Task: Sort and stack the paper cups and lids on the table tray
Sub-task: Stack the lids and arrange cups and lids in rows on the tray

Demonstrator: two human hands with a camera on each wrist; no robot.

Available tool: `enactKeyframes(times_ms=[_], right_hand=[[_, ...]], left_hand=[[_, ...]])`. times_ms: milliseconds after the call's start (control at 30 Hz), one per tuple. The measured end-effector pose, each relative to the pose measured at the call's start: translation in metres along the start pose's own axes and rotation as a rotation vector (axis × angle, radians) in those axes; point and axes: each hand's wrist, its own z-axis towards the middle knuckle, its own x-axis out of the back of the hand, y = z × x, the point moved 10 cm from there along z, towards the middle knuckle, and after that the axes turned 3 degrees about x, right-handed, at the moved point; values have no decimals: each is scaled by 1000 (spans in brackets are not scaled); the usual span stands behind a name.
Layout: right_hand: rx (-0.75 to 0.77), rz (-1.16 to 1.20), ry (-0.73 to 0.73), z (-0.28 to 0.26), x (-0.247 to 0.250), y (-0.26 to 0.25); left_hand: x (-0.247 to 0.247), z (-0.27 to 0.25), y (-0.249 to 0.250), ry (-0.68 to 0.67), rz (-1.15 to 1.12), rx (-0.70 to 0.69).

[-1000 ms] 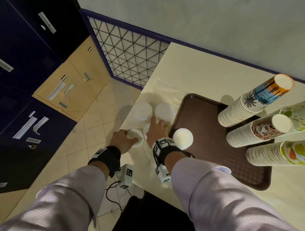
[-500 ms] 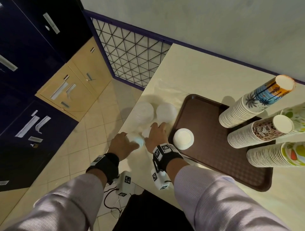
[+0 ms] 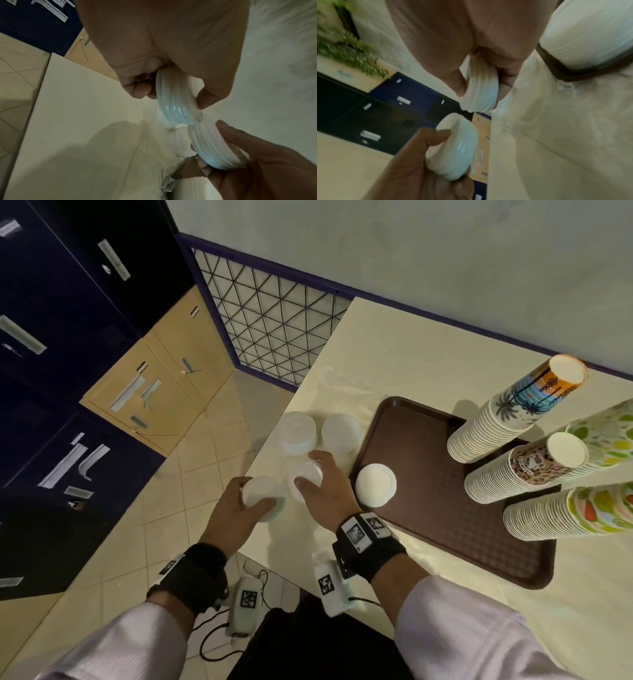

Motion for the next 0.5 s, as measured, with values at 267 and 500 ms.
enactKeyframes(times_ms=[267, 500], right_hand=[[36, 422, 178, -53, 82, 0], [-62, 463, 557, -80, 175, 76]], left_hand=[[-20, -23, 18, -168, -253, 0], [-65, -35, 35, -310, -210, -39]])
